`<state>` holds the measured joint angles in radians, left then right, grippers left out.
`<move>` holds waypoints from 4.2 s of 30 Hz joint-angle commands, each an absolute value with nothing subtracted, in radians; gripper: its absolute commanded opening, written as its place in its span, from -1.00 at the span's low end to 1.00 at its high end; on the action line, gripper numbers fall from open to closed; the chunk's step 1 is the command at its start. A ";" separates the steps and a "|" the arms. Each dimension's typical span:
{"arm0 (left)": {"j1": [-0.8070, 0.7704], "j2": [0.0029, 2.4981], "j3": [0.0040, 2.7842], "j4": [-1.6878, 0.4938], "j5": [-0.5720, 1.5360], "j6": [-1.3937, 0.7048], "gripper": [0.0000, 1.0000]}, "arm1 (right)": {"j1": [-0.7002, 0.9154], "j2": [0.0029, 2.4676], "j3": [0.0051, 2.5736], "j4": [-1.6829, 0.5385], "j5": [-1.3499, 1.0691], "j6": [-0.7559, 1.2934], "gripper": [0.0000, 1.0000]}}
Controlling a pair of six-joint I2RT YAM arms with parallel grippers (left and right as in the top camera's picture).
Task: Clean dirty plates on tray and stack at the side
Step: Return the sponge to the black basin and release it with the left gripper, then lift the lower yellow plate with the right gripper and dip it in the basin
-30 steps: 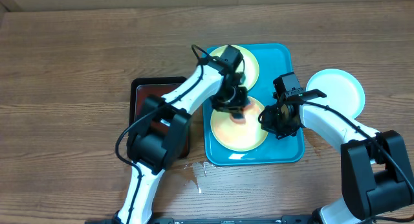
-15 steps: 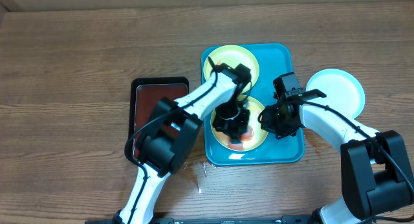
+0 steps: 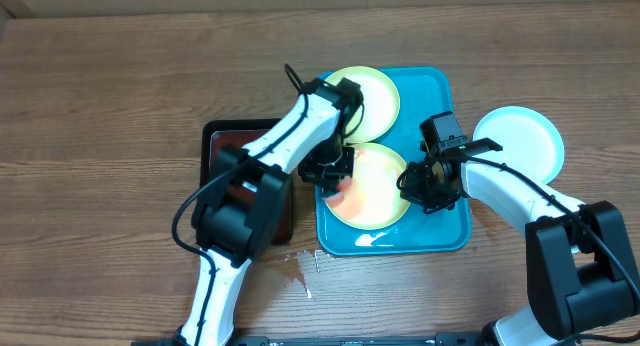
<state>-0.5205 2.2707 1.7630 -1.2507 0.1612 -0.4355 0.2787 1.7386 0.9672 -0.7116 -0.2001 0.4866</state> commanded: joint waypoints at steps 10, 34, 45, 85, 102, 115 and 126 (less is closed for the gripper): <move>-0.278 1.843 1.770 -1.323 0.098 -0.362 -0.92 | 0.268 1.751 0.960 -0.715 -0.121 0.498 -0.92; -0.110 1.830 1.246 -1.015 -0.024 -0.408 -0.32 | 0.268 1.728 0.982 -0.754 -0.121 0.463 -0.92; -0.075 1.818 1.691 -1.339 0.051 -0.407 0.37 | 0.294 1.597 1.308 -1.061 -0.052 0.329 -0.92; 0.123 1.818 2.157 -1.603 0.176 -0.404 1.00 | 1.063 1.718 1.534 -0.751 0.869 0.358 -0.92; 0.123 1.818 2.157 -1.603 0.176 -0.404 1.00 | 1.185 1.718 1.534 -0.757 1.092 0.324 -0.92; 0.123 1.817 2.157 -1.603 0.176 -0.404 1.00 | 1.212 1.718 1.534 -0.761 1.126 0.306 -0.92; 0.123 1.817 2.157 -1.603 0.176 -0.404 1.00 | 1.212 1.718 1.534 -0.760 1.152 0.306 -0.93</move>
